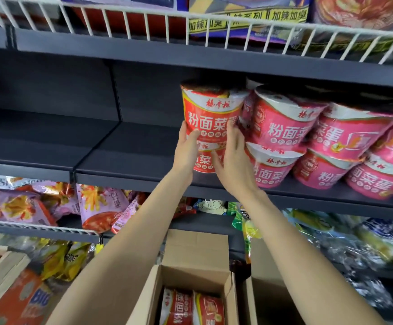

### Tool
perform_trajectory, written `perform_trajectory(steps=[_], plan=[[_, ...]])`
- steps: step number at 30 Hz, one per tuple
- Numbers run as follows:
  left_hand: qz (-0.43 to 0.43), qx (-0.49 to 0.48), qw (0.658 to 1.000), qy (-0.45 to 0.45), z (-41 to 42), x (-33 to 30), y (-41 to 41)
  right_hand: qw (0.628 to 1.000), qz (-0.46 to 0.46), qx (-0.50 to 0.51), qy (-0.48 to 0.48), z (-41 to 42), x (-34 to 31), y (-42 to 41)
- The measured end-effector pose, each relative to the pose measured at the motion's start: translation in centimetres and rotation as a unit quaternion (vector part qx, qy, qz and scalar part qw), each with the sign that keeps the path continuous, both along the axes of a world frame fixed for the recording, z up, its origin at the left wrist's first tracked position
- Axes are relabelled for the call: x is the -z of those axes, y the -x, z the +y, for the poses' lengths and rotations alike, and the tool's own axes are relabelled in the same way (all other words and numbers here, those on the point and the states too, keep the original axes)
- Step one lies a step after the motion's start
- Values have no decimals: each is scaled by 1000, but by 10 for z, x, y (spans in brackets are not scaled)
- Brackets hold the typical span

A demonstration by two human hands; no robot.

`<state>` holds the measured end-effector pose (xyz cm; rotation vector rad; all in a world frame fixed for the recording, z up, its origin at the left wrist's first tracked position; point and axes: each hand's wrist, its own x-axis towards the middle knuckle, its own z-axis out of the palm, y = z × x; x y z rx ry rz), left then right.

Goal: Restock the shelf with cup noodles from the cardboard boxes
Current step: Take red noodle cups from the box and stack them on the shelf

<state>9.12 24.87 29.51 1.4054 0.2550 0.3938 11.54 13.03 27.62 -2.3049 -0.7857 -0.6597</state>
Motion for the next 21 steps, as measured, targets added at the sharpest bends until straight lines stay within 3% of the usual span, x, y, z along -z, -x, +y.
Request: perform_trajectory(steps=[6, 9, 14, 16, 21], plan=[[-10, 6, 996, 90, 11, 5, -47, 985, 3, 42, 165, 24, 2, -58], [11, 20, 999, 37, 14, 1, -72, 974, 32, 84, 206, 35, 0, -85], [24, 38, 997, -55, 32, 4, -95, 981, 35, 106, 156, 44, 7, -110], [21, 41, 993, -108, 41, 11, -91, 982, 22, 76, 173, 37, 9, -93], [-71, -30, 949, -306, 36, 27, -19, 996, -58, -3, 70, 0, 36, -24]])
